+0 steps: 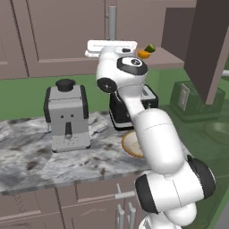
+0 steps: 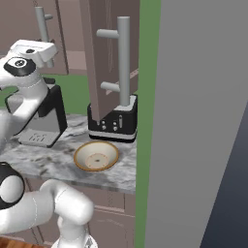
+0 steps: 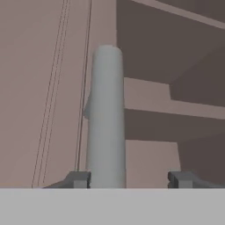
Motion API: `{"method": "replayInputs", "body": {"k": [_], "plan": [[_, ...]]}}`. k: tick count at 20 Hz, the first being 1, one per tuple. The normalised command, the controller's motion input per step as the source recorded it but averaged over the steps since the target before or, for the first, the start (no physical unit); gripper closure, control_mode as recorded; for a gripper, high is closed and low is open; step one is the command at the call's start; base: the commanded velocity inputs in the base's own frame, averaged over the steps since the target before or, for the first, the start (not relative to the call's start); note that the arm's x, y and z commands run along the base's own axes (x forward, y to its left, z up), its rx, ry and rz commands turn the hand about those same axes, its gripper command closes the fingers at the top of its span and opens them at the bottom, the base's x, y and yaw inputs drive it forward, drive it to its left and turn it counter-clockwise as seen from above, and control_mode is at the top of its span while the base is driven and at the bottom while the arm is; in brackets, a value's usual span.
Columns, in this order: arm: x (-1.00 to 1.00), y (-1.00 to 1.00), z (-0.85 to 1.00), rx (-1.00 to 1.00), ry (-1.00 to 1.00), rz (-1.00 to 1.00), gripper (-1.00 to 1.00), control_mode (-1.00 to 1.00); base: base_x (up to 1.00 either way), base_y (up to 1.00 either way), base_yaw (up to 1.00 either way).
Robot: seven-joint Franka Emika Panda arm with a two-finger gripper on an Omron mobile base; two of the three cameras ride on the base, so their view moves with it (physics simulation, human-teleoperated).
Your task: Open the cabinet. Pick the peach and orange from the cabinet and place them into the bowl. Then close the cabinet.
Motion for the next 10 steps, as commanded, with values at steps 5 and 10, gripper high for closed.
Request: {"method": "replayInputs", "body": {"k": [5, 10], "plan": [[0.6, 0.4, -0.12, -0.06, 0.04, -0.01, -1.0, -1.0, 0.0, 0.0, 0.0], [0.62, 0.33, -0.08, -0.04, 0.05, -0.01, -1.0, -1.0, 0.0, 0.0, 0.0]]}}
